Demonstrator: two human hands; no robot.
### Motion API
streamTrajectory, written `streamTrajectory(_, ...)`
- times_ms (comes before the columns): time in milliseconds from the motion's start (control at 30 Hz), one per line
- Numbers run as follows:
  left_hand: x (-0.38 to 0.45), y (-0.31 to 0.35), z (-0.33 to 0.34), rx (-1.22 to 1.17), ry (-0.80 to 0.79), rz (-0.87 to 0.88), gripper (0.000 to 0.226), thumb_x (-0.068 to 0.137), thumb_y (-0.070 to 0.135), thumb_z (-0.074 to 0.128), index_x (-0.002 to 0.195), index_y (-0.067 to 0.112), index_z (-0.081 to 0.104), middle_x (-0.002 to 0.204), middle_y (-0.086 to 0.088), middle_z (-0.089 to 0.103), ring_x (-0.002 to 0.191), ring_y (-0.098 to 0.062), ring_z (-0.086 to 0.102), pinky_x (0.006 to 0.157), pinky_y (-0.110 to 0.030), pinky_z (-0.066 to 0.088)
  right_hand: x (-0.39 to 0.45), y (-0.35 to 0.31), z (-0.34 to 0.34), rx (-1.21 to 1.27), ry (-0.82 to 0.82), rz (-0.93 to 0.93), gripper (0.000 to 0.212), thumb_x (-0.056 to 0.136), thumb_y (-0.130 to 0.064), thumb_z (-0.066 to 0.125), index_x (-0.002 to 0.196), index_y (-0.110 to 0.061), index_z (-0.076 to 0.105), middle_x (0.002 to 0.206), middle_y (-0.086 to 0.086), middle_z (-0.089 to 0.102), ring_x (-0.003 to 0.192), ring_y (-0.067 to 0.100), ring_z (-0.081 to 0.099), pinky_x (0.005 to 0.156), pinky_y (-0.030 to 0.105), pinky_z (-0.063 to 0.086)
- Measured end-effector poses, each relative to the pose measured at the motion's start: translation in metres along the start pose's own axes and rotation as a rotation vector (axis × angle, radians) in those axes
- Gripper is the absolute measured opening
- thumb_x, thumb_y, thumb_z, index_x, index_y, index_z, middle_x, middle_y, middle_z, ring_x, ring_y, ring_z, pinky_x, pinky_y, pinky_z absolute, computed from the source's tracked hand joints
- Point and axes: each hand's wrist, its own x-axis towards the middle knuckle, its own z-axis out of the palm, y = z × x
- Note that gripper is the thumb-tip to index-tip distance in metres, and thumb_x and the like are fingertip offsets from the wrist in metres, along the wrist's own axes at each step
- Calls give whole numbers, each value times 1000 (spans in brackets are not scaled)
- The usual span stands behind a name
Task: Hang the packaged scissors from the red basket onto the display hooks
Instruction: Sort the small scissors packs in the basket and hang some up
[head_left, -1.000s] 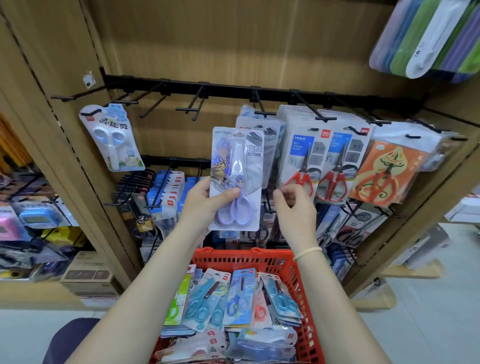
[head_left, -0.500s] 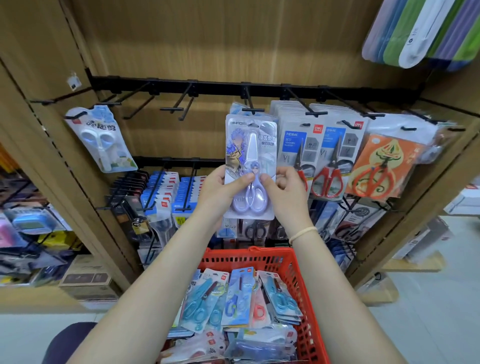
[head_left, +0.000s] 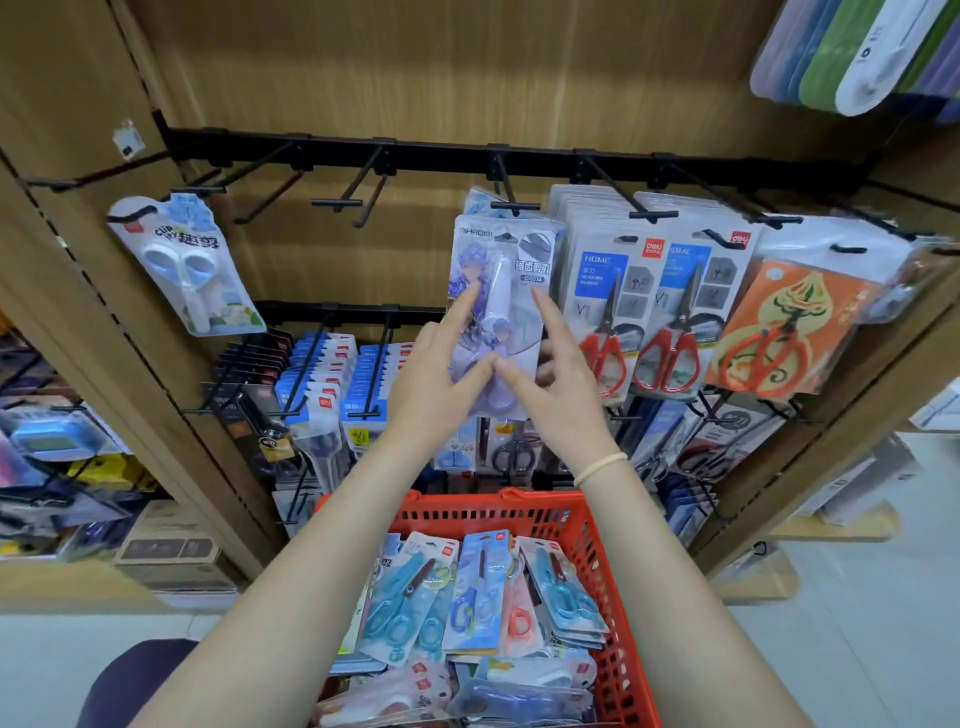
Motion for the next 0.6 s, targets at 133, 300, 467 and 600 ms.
streamTrajectory(133, 15, -12, -1, 165, -19, -90, 61, 104, 44, 52, 156, 56, 22, 100, 2, 46, 77, -18, 51, 77, -41, 52, 13, 3, 8, -58, 8, 36, 70, 99, -36, 60, 153, -54, 19, 146, -40, 33, 86, -4, 35, 95, 41, 46)
streamTrajectory(300, 35, -22, -3, 123, -69, -101, 59, 105, 44, 48, 157, 54, 21, 105, 3, 50, 83, -9, 51, 76, -29, 42, 32, -3, 11, -84, -3, 102, 65, 104, -38, 52, 159, -42, 17, 158, -3, 38, 135, 7, 38, 103, 20, 31)
streamTrajectory(467, 24, -30, -10, 130, -113, -103, 54, 106, 45, 48, 157, 44, 30, 124, 3, 48, 92, -1, 47, 90, -30, 42, 24, -3, 15, -165, 34, 162, 59, 105, -40, 48, 158, -38, 24, 151, 6, 45, 133, 17, 43, 91, 15, 27)
streamTrajectory(600, -41, -63, -25, 207, 55, -70, 45, 101, 44, 46, 137, 20, 62, 131, 4, 51, 117, -2, 47, 94, -23, 39, -20, 6, 38, -194, 190, 106, 32, 102, -23, 53, 133, -18, 60, 112, 8, 58, 96, 22, 59, 86, 28, 44)
